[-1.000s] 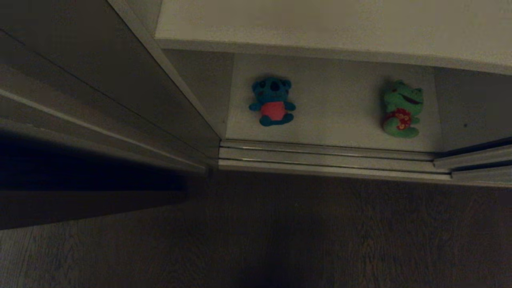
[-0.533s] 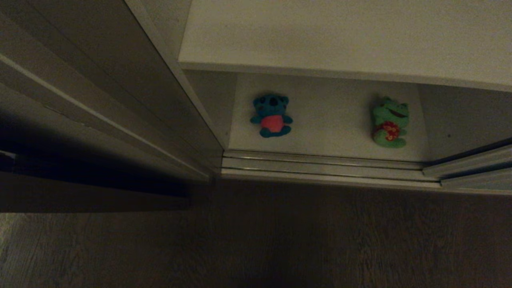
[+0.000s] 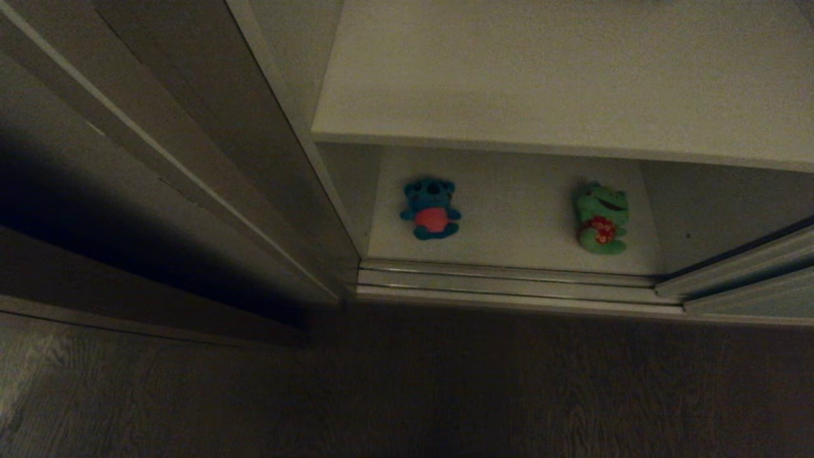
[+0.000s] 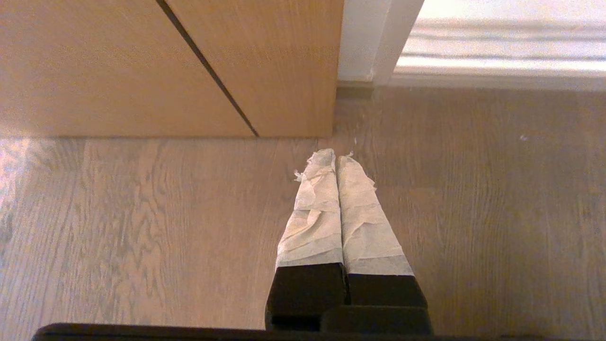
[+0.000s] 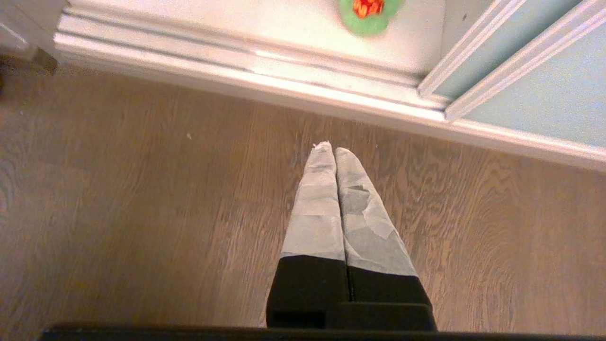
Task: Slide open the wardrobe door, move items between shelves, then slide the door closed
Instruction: Close the door
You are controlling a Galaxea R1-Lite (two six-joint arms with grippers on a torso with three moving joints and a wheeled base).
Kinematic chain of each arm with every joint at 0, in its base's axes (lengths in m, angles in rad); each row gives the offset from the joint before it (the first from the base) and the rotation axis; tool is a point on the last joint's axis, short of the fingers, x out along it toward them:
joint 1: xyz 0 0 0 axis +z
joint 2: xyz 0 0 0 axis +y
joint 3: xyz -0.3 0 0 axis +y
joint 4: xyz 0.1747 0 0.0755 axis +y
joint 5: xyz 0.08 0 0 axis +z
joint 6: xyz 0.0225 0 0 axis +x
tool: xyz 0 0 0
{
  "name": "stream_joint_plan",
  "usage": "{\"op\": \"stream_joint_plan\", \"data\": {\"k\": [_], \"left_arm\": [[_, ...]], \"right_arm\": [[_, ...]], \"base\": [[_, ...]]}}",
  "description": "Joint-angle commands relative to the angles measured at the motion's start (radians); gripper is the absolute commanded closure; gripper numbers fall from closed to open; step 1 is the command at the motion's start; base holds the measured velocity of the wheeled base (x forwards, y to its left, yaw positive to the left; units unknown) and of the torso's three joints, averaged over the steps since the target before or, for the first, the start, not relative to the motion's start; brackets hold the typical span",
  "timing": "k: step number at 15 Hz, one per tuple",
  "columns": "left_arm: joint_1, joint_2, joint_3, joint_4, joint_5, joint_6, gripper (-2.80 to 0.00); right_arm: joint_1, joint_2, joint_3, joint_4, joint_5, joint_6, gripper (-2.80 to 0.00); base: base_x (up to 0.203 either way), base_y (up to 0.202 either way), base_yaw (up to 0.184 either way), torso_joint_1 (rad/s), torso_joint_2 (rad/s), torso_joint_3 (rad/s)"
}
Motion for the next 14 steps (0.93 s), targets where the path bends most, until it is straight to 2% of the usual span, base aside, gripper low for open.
{"op": "stream_joint_plan", "data": {"k": [1,14], "left_arm": [[-0.001,0.000,-0.001,0.001,0.000,0.000,0.00],[-0.001,0.000,-0.004,0.004,0.000,0.002,0.00]], "right_arm": [[0.000,-0.001,0.002,0.000,0.001,-0.001,0.00],[0.000,-0.001,0.000,0.000,0.001,-0.001,0.00]], "base": [[0.000,0.000,0.000,0.004,0.00,0.205],[0.000,0.000,0.000,0.001,0.00,0.202]]}}
